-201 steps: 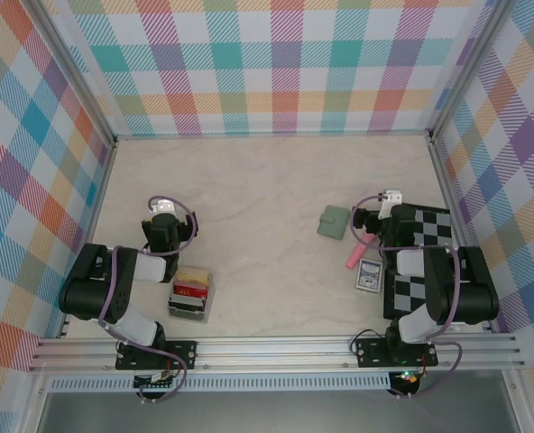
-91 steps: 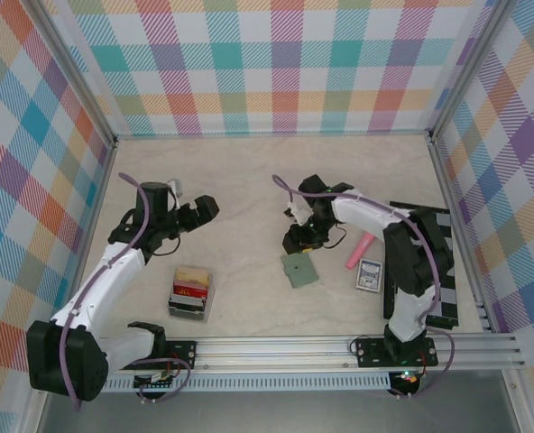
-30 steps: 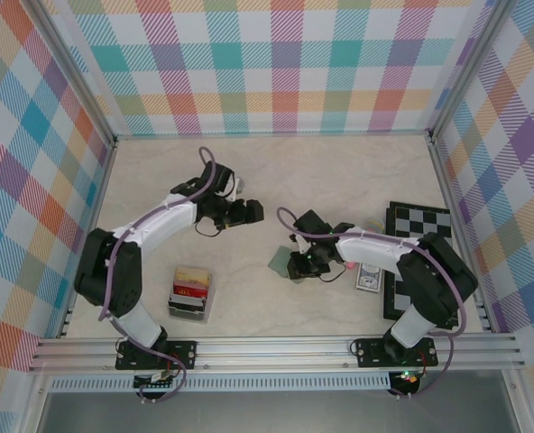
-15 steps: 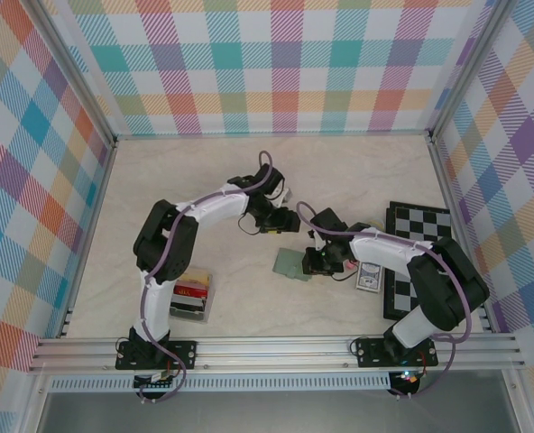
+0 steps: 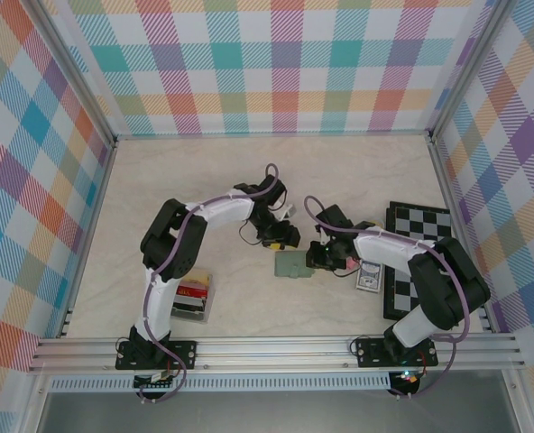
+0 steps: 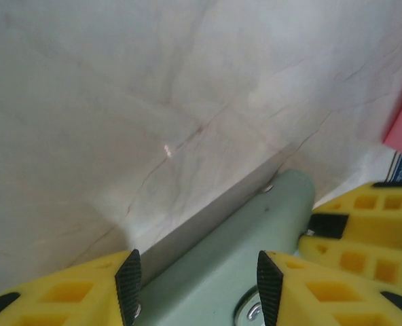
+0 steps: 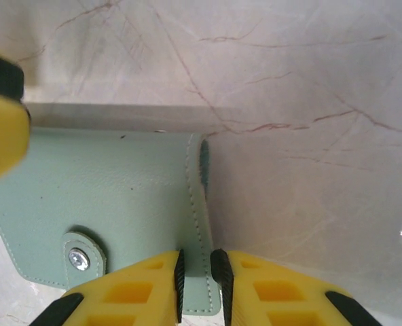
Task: Put the credit cards into the card holder
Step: Rotate the card holder at the center of the table, then pick up the card holder from the center of the table.
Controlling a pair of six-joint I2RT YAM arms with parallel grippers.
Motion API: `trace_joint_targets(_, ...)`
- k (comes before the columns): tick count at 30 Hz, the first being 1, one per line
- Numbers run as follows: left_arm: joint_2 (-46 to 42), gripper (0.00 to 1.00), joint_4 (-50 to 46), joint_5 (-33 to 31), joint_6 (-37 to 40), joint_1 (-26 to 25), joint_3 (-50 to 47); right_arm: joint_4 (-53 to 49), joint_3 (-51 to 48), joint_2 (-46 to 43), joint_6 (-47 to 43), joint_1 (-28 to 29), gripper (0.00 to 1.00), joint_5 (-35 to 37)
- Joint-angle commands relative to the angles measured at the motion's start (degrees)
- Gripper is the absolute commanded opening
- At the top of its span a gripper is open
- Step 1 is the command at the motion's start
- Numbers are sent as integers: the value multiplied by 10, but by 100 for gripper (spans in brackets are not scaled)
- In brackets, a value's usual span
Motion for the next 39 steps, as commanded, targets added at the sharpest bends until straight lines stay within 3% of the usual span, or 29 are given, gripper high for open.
trace_joint_targets(1, -28, 50, -6, 26, 7, -8, -37, 20, -3, 0, 15, -5, 24, 3)
trace_joint_targets(11, -101, 48, 39, 47, -23, -16, -144, 18, 28, 18, 28, -6, 25, -11)
trace_joint_targets(19, -143, 45, 101, 58, -68, -32, -212, -53, 18, -52, 90, -2, 29, 15)
trace_joint_targets(24, -145, 45, 139, 70, -97, -43, -225, -35, -22, -75, 112, 11, 26, -24)
trace_joint_targets(33, -155, 49, 189, 32, -139, -46, -237, -7, -12, -20, 105, 16, 19, -53)
trace_joint_targets(39, -139, 49, 198, 38, -141, -45, -222, -29, 2, 12, 90, 15, 19, -9)
